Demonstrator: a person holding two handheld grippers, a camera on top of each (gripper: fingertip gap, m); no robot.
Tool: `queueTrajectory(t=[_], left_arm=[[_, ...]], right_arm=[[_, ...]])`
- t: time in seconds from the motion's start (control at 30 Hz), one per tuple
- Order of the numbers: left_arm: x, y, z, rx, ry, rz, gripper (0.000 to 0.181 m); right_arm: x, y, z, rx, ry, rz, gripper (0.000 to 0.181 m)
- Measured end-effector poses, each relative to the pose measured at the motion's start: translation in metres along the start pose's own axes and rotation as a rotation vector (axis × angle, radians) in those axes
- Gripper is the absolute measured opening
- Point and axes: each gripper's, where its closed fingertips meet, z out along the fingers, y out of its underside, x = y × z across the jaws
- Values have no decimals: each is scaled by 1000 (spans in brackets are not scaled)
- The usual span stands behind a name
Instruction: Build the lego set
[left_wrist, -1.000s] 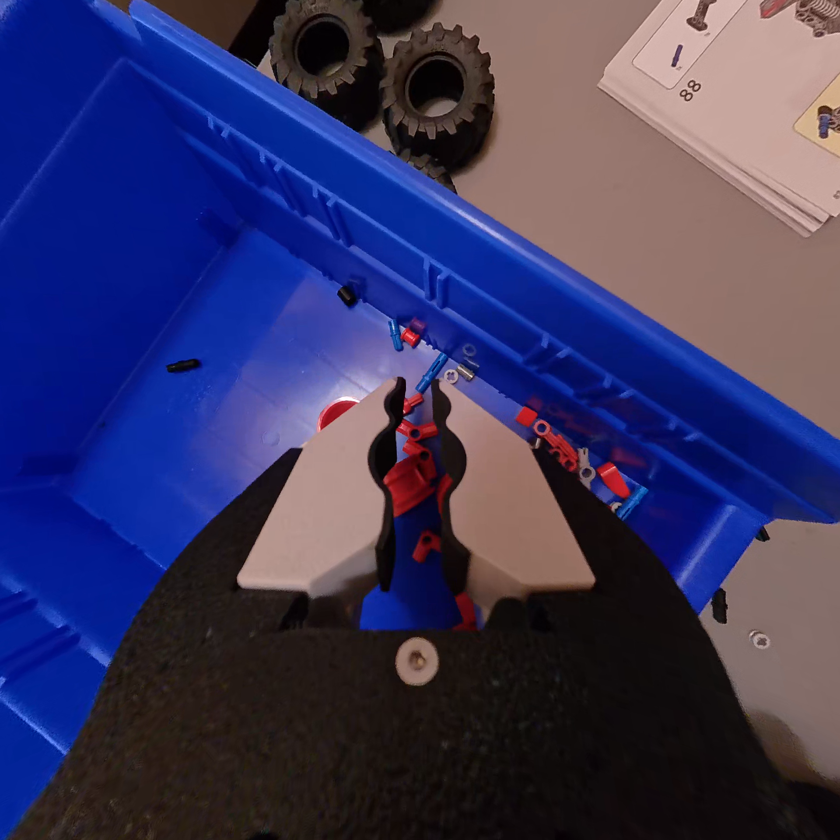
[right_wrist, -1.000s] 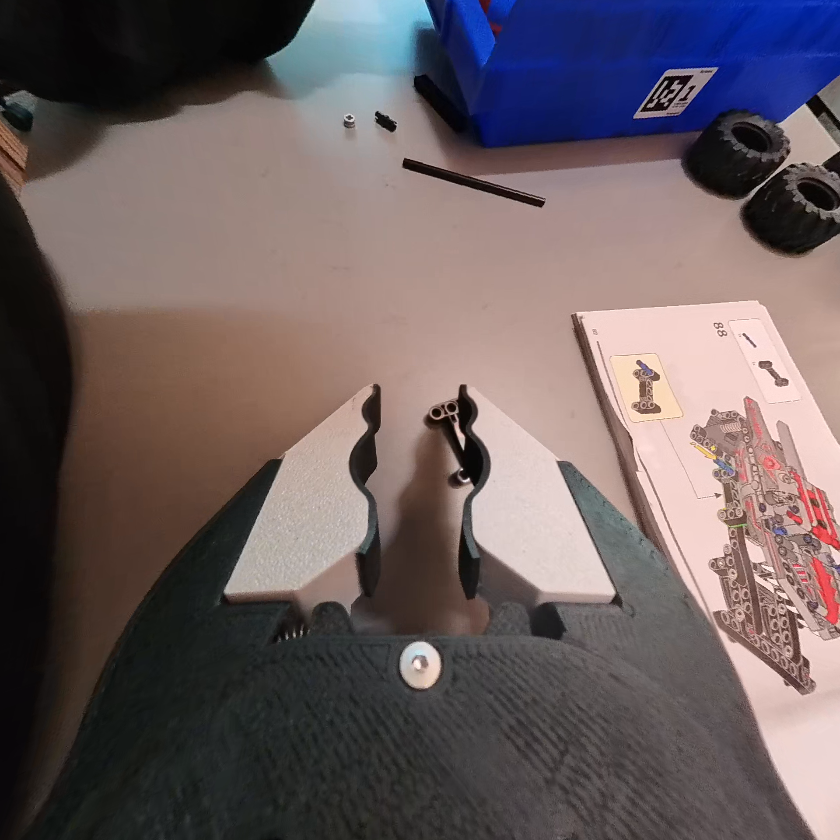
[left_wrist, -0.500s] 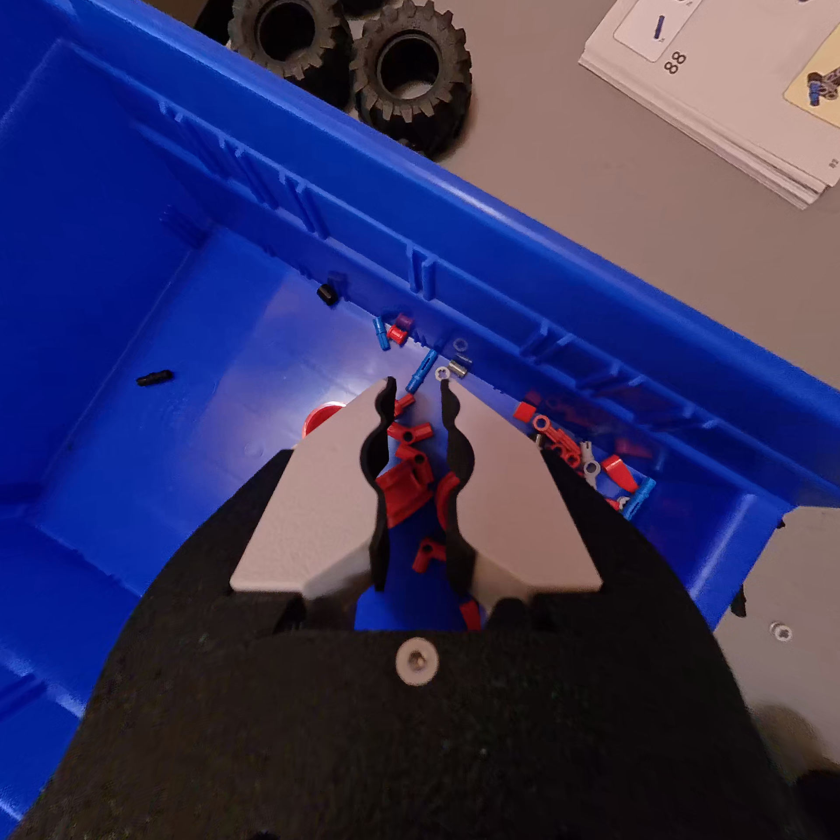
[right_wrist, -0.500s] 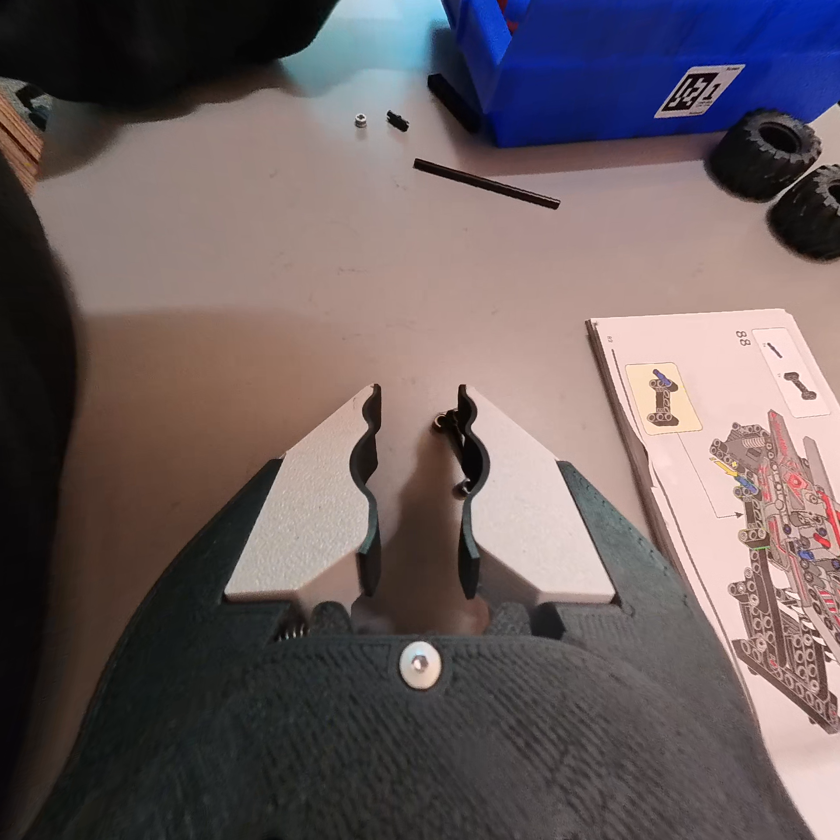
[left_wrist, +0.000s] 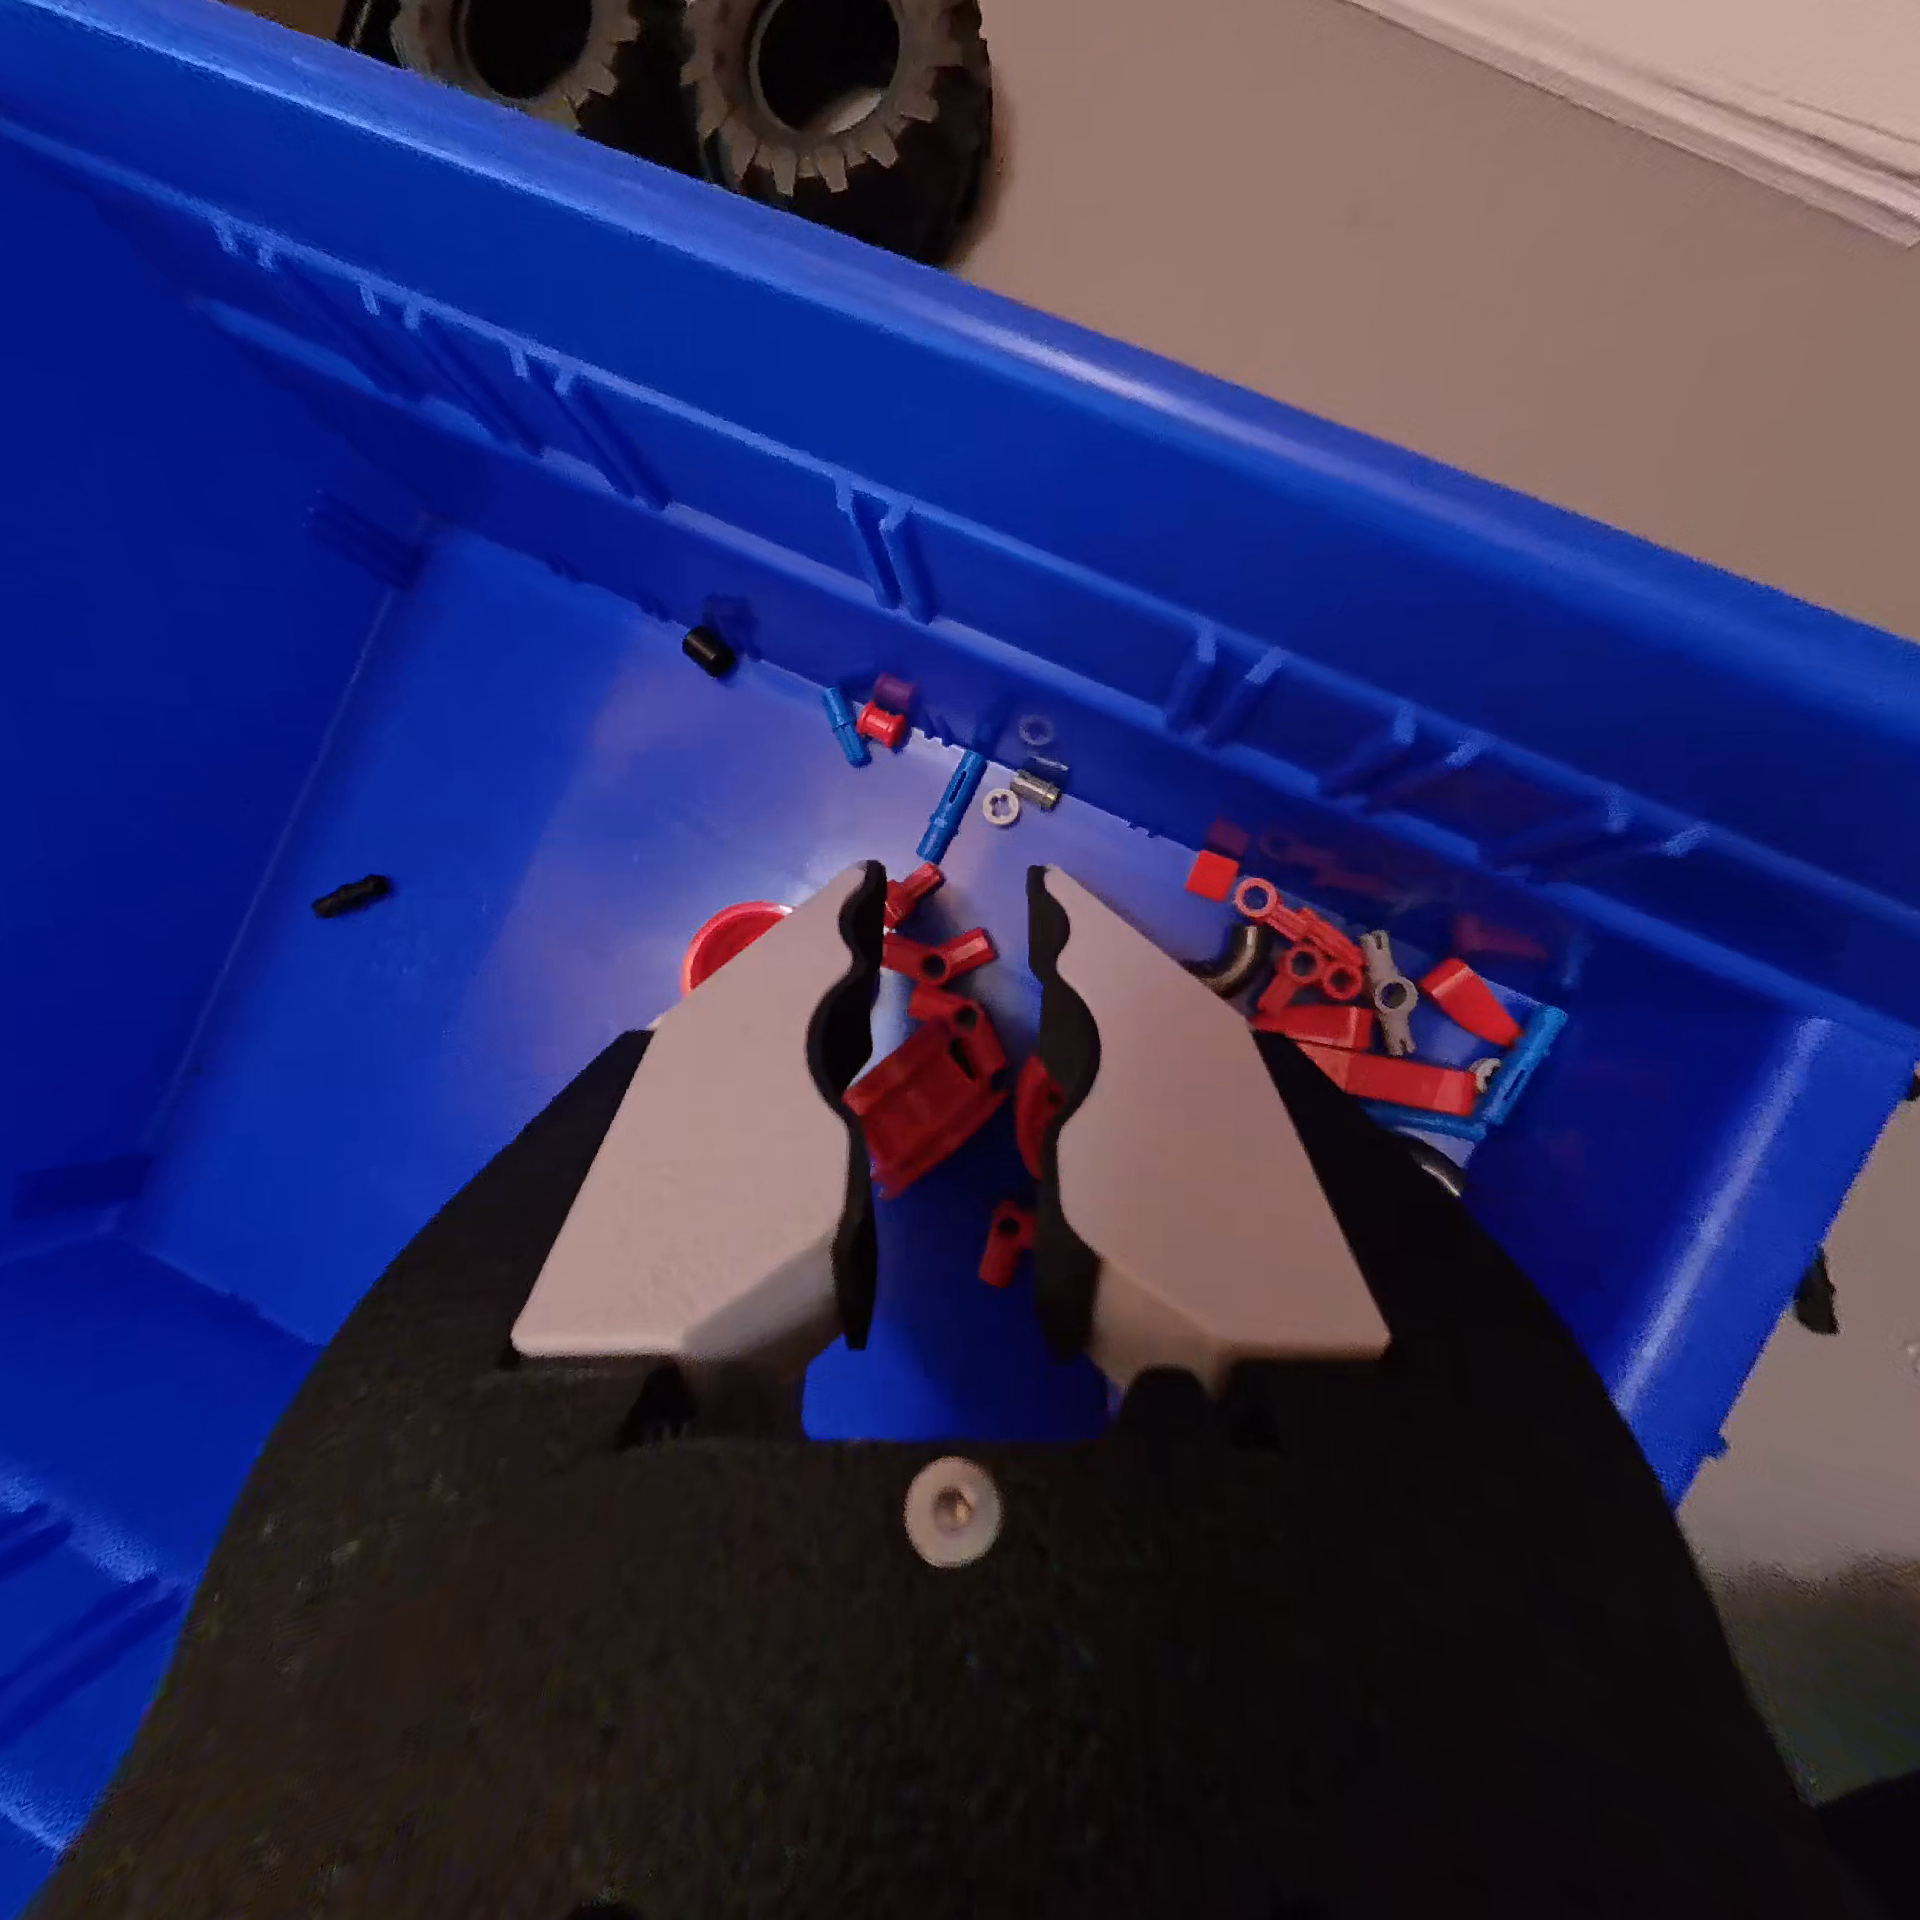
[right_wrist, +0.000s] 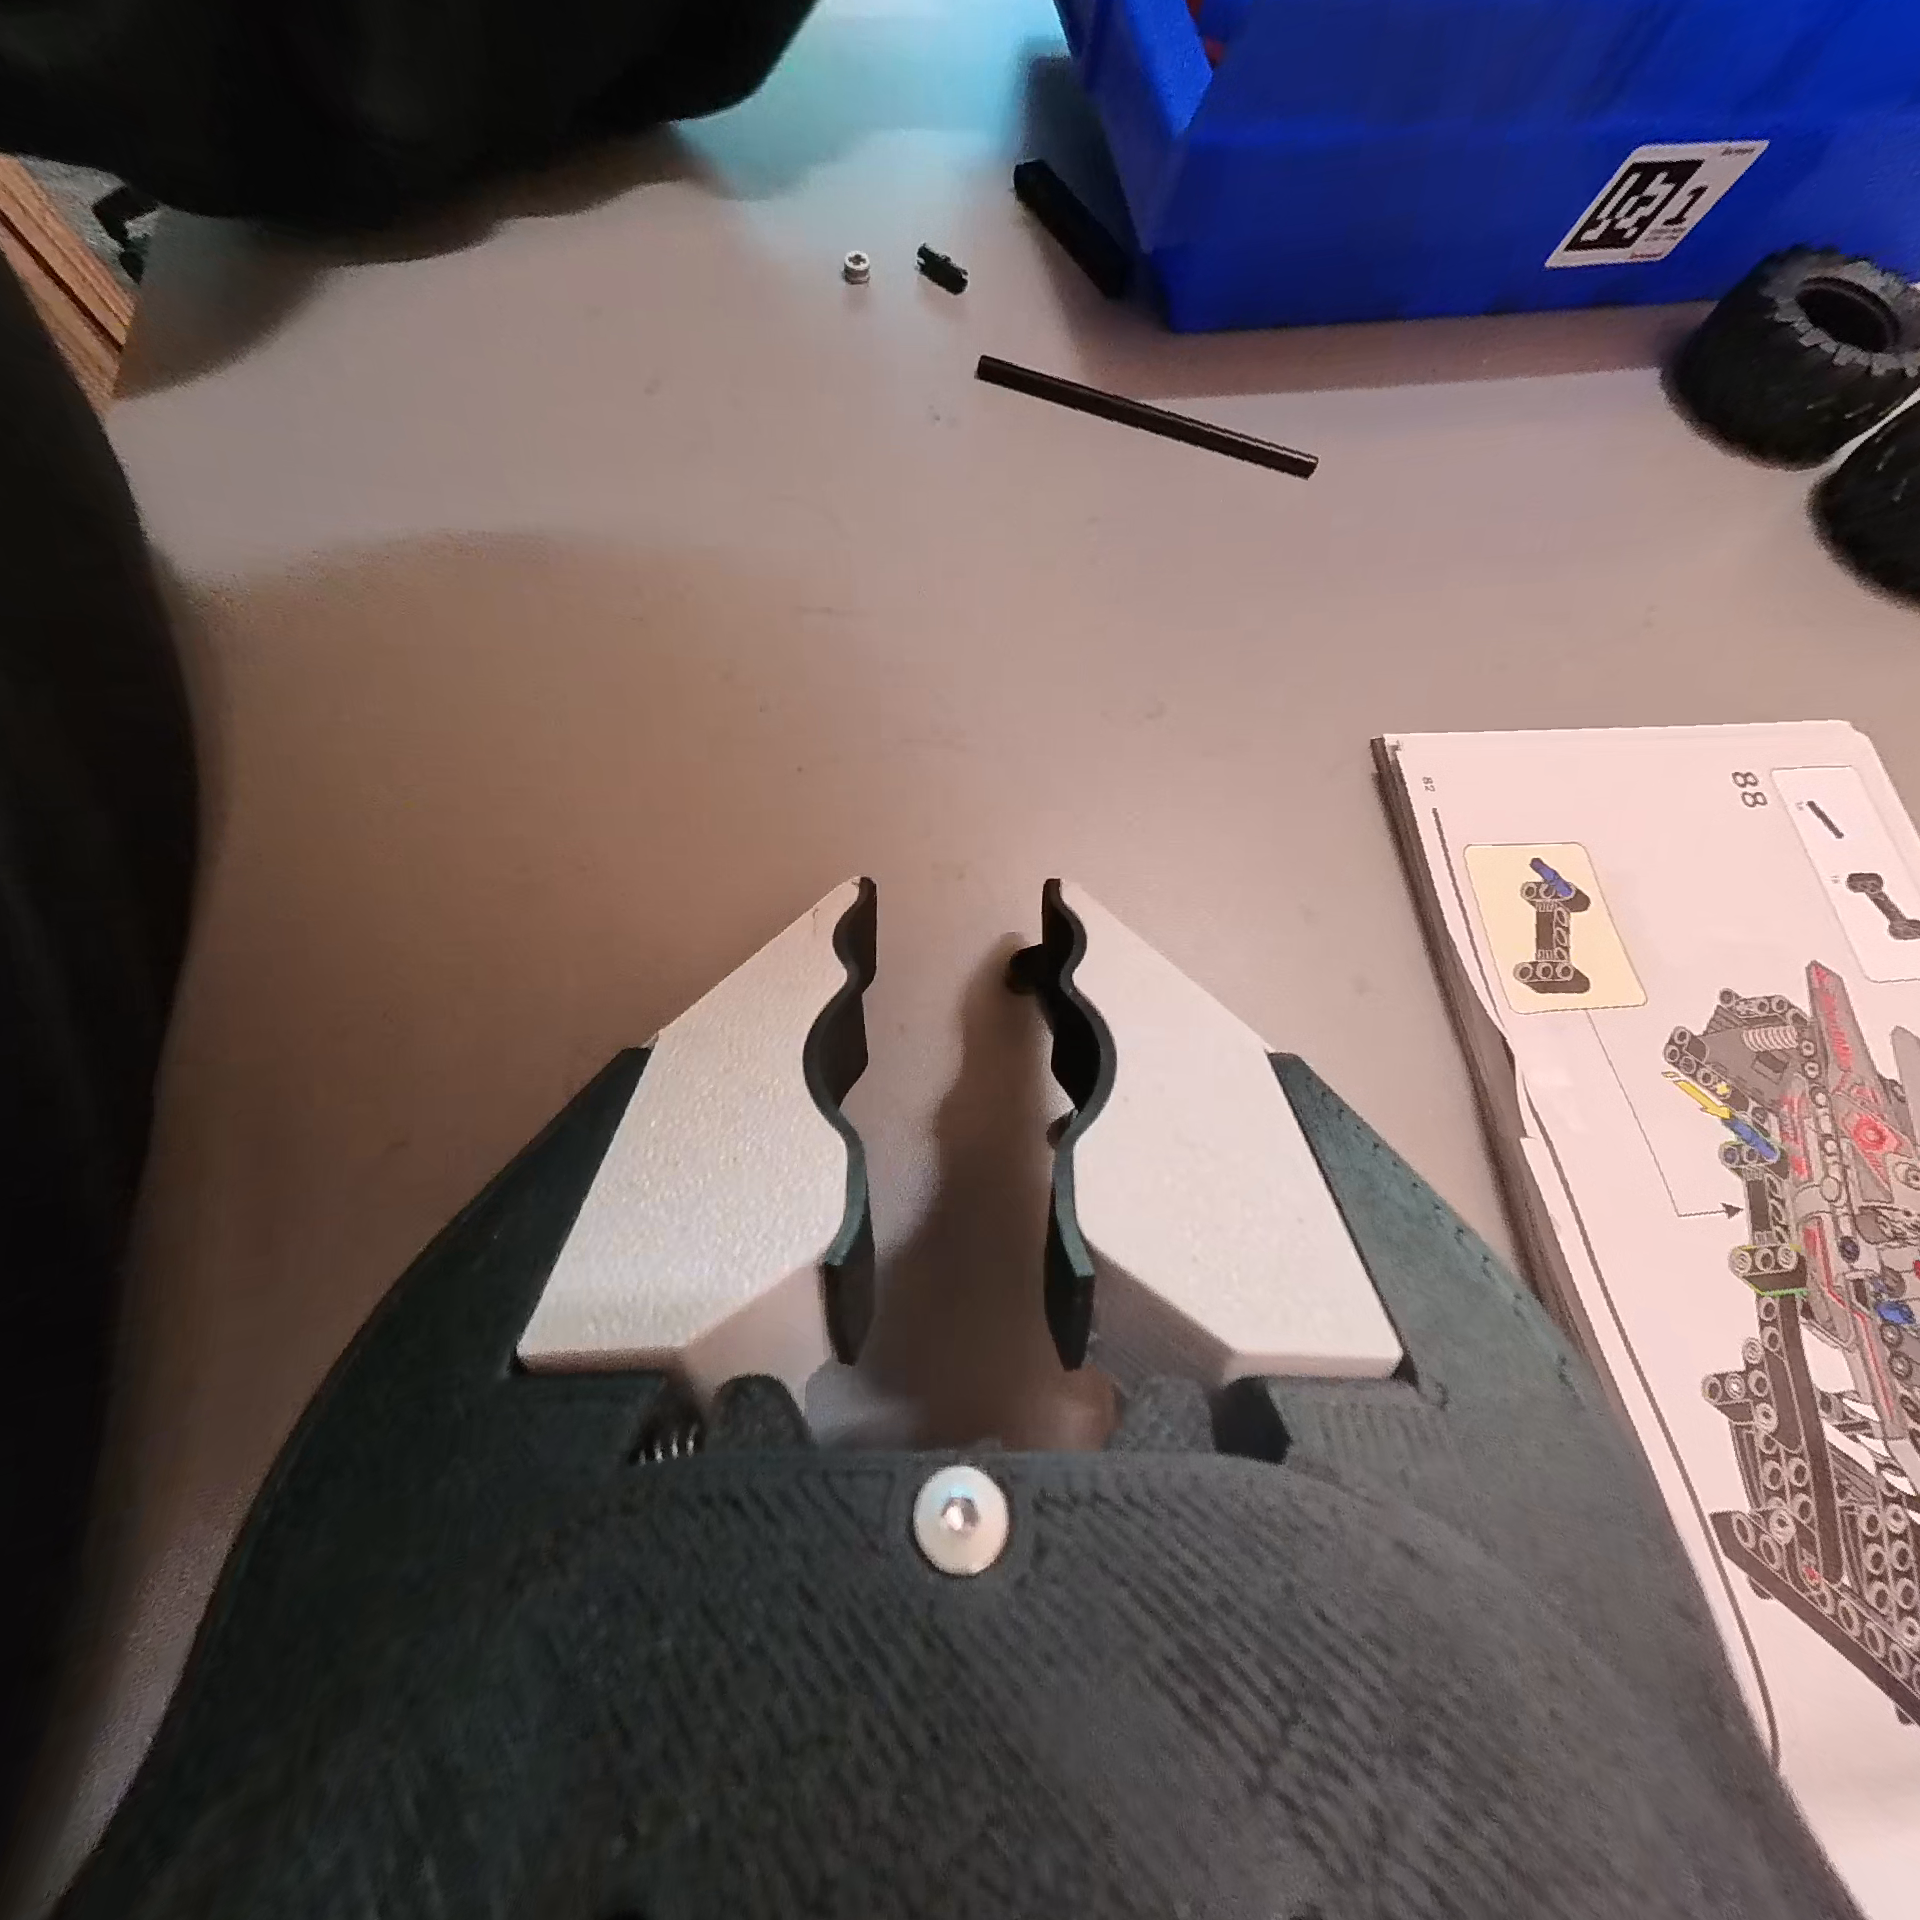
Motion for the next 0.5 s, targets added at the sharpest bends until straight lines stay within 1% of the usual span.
queueTrajectory(t=[0.07, 0.17, 0.2, 0.3, 0.47, 0.5], left_arm=[[-3, -4, 5, 13, -25, 19, 23], [-1, -4, 12, 7, -8, 28, 21], [-3, -1, 14, -1, -14, 26, 22], [-6, -5, 16, 32, -15, -7, 21], [-3, -3, 18, 19, 16, -42, 6], [-4, -2, 18, 15, 9, -41, 8]], right_arm=[[0, 1, 0, -3, -3, 1, 30], [0, 1, -1, -9, -5, -6, 30], [-1, 2, -1, -12, -8, -8, 30], [-3, 4, -2, -19, -19, -12, 31], [-5, 6, -2, -42, -24, -40, 31], [-4, 7, -3, -47, -21, -44, 31]])
